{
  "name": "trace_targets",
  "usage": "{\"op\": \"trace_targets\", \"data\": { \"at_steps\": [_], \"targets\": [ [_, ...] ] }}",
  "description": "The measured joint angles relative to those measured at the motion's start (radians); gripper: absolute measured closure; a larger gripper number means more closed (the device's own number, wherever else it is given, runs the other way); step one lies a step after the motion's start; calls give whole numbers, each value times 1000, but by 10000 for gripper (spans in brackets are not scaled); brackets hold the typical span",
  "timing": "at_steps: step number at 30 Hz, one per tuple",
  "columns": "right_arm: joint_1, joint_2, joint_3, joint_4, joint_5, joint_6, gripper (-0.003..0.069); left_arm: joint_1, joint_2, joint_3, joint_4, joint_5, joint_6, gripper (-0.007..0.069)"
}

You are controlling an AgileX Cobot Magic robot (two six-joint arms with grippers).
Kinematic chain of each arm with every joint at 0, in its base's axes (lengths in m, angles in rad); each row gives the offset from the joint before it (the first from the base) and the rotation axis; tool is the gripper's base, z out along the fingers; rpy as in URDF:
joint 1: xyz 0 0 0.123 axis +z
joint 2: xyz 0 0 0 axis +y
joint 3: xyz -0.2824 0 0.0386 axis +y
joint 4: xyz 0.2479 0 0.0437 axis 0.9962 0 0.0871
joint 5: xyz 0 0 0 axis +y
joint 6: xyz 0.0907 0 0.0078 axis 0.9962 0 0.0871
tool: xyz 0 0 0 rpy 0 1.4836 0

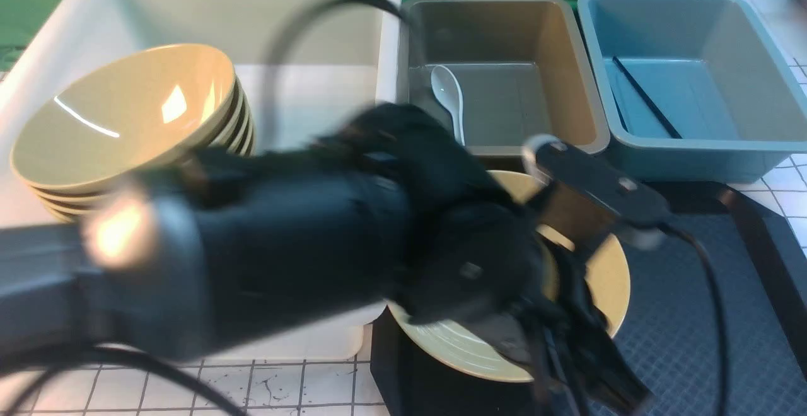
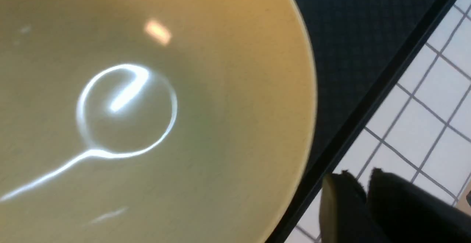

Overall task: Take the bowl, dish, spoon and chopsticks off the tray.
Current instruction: Use the left arm to grab the yellow noodle bowl on the left

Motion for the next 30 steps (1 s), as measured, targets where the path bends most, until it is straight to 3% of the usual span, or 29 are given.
{"op": "trace_targets", "data": {
  "at_steps": [7,8,10,13,16,19,21,22,26,30],
  "targets": [
    [0,-5,3,1,0,5,623,-8,96,-7,59,-40,21,116],
    [0,-2,3,1,0,5,623,-8,99,-7,64,-44,21,116],
    [0,9,3,1,0,-1,622,-8,140,-7,128,-69,16,45],
    [0,14,3,1,0,-11,621,-8,188,-8,193,-88,-4,32],
    [0,14,3,2,0,-27,617,-8,253,-8,258,-90,-62,116],
    [0,14,3,2,0,-41,615,-12,285,-15,305,-91,-98,337],
    [0,14,3,2,0,-45,615,-17,278,-20,332,-96,-95,408],
    [0,14,3,2,0,-52,615,-26,259,-25,366,-83,-95,505],
    [0,14,3,2,0,-55,613,-70,186,-25,361,-58,-102,596],
    [0,23,3,2,0,-55,613,-141,105,-52,275,-37,-124,607]
  ]
}}
